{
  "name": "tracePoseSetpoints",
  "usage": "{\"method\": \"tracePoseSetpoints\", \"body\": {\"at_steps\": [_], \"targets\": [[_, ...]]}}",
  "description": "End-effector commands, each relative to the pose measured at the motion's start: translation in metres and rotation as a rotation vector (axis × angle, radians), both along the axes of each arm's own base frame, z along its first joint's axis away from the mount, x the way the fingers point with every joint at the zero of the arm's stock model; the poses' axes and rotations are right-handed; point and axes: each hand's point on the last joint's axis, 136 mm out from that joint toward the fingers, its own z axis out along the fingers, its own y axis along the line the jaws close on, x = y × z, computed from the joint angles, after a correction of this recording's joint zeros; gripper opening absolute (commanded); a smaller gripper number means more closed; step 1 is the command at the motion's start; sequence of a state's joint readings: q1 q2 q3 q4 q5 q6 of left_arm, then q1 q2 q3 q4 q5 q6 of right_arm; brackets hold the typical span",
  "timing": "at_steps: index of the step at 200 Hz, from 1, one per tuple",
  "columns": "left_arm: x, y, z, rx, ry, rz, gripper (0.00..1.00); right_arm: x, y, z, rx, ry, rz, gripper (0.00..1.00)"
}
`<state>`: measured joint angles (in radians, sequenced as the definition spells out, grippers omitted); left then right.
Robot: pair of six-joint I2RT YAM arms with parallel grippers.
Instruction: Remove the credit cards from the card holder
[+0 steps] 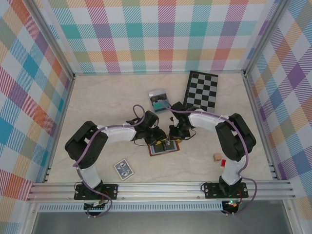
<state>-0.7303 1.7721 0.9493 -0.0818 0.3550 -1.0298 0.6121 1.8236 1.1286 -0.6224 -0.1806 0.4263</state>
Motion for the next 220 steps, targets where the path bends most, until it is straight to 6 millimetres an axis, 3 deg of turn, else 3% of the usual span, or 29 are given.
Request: {"method": "tracePoseSetpoints", "body": {"at_steps": [1, 94, 156, 220], "targets": [[-0.005, 0.002, -0.013, -0.007, 0.039, 0.0, 0.27, -0.011, 0.0, -0.01, 0.002, 0.064, -0.015, 0.19], [-0.001, -0.004, -0.008, -0.113, 0.021, 0.013, 0.21, -0.02, -0.007, -0.026, -0.033, 0.113, -0.03, 0.18], [0.001, 0.0, -0.001, -0.166, -0.018, 0.016, 0.13, -0.022, -0.013, -0.03, -0.06, 0.124, -0.043, 0.18], [-0.001, 0.011, 0.003, -0.167, -0.04, 0.018, 0.12, -0.024, -0.017, -0.037, -0.085, 0.149, -0.055, 0.15]]}}
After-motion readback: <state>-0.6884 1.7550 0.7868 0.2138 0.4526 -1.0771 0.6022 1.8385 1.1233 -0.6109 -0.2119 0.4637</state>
